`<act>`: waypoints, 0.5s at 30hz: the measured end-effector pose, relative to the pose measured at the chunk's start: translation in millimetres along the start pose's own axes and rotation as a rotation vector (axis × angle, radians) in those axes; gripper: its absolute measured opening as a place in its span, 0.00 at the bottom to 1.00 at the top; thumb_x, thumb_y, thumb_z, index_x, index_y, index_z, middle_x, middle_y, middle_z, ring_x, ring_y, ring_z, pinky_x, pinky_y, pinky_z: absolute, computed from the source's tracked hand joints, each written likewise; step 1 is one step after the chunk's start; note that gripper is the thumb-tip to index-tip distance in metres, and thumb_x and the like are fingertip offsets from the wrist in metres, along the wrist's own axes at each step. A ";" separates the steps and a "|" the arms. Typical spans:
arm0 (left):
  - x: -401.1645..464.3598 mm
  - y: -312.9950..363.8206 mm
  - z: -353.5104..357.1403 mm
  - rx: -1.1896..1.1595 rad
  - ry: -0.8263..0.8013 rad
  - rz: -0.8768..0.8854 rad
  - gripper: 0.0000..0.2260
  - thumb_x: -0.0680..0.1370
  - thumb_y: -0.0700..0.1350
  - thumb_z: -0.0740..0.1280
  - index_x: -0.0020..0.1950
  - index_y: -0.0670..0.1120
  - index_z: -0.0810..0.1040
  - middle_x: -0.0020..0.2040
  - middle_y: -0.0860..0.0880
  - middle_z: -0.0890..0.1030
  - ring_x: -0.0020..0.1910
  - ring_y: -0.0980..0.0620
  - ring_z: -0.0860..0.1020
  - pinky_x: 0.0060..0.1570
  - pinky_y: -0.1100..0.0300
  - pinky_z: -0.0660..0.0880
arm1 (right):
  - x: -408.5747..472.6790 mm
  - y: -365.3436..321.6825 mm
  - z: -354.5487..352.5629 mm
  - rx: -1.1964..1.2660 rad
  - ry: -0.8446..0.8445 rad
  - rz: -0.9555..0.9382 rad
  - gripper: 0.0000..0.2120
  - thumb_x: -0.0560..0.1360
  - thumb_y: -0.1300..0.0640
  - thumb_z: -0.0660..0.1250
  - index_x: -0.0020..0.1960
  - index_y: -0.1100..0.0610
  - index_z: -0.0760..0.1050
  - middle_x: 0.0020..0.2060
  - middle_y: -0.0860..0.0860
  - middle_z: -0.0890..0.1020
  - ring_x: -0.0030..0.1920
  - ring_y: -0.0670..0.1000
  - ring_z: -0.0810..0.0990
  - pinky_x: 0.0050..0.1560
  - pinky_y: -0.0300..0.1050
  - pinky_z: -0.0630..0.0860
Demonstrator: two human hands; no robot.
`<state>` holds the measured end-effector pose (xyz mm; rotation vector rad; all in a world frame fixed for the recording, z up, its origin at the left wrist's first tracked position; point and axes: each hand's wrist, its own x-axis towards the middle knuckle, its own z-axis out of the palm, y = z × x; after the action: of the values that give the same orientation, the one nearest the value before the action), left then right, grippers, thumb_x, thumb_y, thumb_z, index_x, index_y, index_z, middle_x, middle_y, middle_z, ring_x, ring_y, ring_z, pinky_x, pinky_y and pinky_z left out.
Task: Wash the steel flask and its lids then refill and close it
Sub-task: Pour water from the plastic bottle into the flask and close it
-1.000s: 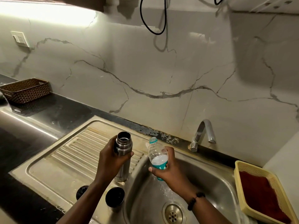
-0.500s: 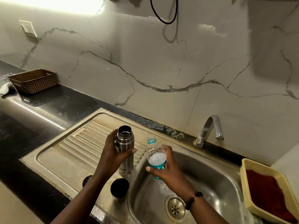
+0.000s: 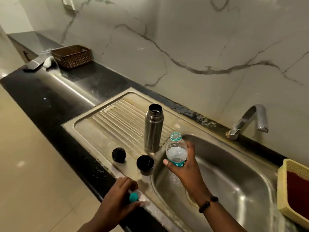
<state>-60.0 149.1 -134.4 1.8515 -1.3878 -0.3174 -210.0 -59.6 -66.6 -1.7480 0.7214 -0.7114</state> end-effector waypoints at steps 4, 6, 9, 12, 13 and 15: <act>-14.2 -11.5 3.8 0.096 -0.032 -0.053 0.24 0.70 0.72 0.69 0.57 0.58 0.73 0.55 0.64 0.71 0.56 0.61 0.71 0.54 0.64 0.72 | -5.3 5.1 8.6 -0.011 -0.043 -0.003 0.37 0.66 0.57 0.80 0.67 0.44 0.64 0.64 0.48 0.75 0.63 0.47 0.78 0.63 0.49 0.77; -16.1 -13.8 5.9 0.114 -0.029 -0.080 0.26 0.70 0.73 0.68 0.59 0.57 0.74 0.56 0.64 0.71 0.56 0.61 0.70 0.55 0.64 0.71 | -7.6 7.8 11.4 -0.008 -0.060 0.004 0.37 0.66 0.58 0.80 0.67 0.45 0.64 0.64 0.48 0.75 0.63 0.48 0.78 0.63 0.50 0.77; -17.6 -15.5 8.5 0.148 -0.052 -0.118 0.27 0.71 0.74 0.63 0.61 0.58 0.76 0.58 0.62 0.71 0.58 0.61 0.68 0.55 0.63 0.72 | -9.8 9.4 12.7 0.002 -0.084 0.011 0.38 0.66 0.60 0.80 0.68 0.45 0.64 0.64 0.49 0.76 0.63 0.47 0.78 0.63 0.50 0.78; -22.1 -16.0 8.2 0.142 -0.031 -0.132 0.23 0.73 0.72 0.61 0.60 0.61 0.78 0.58 0.63 0.72 0.58 0.61 0.70 0.52 0.61 0.76 | -10.9 11.1 12.9 -0.003 -0.092 0.008 0.38 0.66 0.60 0.80 0.68 0.47 0.63 0.64 0.49 0.76 0.63 0.47 0.78 0.63 0.48 0.77; -22.8 -12.0 5.7 0.088 -0.007 -0.152 0.21 0.73 0.71 0.62 0.60 0.62 0.78 0.58 0.63 0.73 0.58 0.61 0.72 0.52 0.60 0.78 | -11.8 11.4 12.4 -0.001 -0.094 0.006 0.38 0.66 0.60 0.80 0.68 0.47 0.63 0.64 0.49 0.76 0.63 0.47 0.77 0.63 0.46 0.77; -17.7 5.0 -2.9 -0.097 0.073 -0.198 0.15 0.74 0.66 0.67 0.59 0.64 0.79 0.58 0.63 0.75 0.57 0.59 0.76 0.53 0.61 0.79 | -14.0 11.6 10.4 -0.002 -0.102 0.000 0.37 0.66 0.60 0.80 0.68 0.48 0.64 0.64 0.49 0.76 0.63 0.47 0.77 0.63 0.44 0.77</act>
<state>-68.4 165.7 -133.3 1.9037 -1.1223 -0.4061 -212.6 -45.5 -82.0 -1.7728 0.6523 -0.6173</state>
